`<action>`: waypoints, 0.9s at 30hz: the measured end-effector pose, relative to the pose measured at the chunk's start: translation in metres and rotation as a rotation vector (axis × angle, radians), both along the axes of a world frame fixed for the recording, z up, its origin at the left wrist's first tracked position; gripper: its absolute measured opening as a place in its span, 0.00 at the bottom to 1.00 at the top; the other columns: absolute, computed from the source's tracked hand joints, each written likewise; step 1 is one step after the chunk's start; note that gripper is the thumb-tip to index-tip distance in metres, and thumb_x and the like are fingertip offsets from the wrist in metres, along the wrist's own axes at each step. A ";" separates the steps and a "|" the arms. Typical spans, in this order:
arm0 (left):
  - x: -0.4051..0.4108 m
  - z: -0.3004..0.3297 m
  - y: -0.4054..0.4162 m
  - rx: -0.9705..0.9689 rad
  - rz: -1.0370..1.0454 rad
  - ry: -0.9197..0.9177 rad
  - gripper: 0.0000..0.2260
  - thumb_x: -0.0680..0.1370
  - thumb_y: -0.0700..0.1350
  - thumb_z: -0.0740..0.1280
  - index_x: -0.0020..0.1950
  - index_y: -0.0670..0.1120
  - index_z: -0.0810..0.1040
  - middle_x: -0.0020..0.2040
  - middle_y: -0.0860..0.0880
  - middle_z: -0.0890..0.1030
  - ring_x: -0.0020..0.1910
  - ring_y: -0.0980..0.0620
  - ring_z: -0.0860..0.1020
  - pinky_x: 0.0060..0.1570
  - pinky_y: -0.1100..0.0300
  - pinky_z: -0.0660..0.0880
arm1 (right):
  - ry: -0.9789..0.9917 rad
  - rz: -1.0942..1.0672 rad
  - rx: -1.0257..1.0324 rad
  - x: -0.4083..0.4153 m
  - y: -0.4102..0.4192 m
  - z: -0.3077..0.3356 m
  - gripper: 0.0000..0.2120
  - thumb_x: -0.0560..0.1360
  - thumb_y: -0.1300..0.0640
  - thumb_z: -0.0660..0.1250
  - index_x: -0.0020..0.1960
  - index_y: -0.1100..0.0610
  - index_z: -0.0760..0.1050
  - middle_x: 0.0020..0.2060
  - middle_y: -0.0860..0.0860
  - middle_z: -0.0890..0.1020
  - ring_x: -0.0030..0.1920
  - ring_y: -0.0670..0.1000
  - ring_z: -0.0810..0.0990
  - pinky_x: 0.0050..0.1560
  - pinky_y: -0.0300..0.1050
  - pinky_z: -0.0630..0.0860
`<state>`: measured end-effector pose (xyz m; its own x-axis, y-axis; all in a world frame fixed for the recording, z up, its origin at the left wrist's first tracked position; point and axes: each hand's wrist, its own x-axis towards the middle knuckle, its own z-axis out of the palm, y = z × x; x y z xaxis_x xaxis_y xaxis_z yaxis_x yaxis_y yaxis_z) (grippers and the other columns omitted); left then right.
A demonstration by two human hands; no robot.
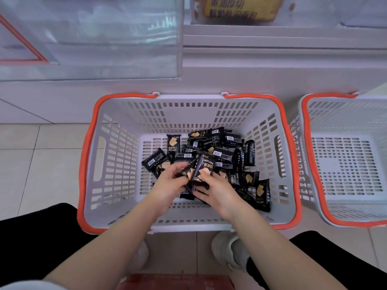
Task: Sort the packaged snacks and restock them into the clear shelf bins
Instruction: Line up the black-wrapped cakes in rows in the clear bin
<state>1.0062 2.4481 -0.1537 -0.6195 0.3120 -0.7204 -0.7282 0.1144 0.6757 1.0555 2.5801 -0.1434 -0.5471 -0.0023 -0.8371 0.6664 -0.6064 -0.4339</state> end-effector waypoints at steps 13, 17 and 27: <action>-0.027 -0.025 -0.004 -0.398 -0.351 0.203 0.13 0.74 0.51 0.69 0.55 0.50 0.72 0.48 0.53 0.82 0.45 0.53 0.80 0.47 0.57 0.76 | 0.198 0.881 1.146 -0.036 0.051 -0.038 0.16 0.80 0.52 0.57 0.64 0.58 0.70 0.61 0.54 0.75 0.60 0.53 0.73 0.56 0.44 0.71; -0.029 -0.033 -0.020 -0.544 -0.449 0.238 0.16 0.73 0.50 0.71 0.55 0.51 0.67 0.43 0.56 0.78 0.42 0.56 0.79 0.41 0.62 0.75 | 0.209 1.155 1.403 -0.039 0.069 -0.065 0.23 0.80 0.57 0.56 0.73 0.60 0.57 0.72 0.57 0.63 0.71 0.56 0.60 0.70 0.49 0.62; -0.016 -0.034 -0.041 -0.489 -0.381 0.135 0.23 0.72 0.46 0.72 0.64 0.48 0.68 0.47 0.58 0.75 0.37 0.72 0.72 0.31 0.78 0.68 | 0.120 1.367 1.646 -0.041 0.072 -0.090 0.25 0.72 0.65 0.64 0.66 0.59 0.60 0.65 0.61 0.67 0.65 0.61 0.67 0.63 0.51 0.67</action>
<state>0.9907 2.4072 -0.1873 -0.6255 0.1831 -0.7584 -0.4872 0.6675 0.5631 1.0143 2.6524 -0.2329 -0.8718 0.1661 -0.4609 0.1824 0.9832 0.0094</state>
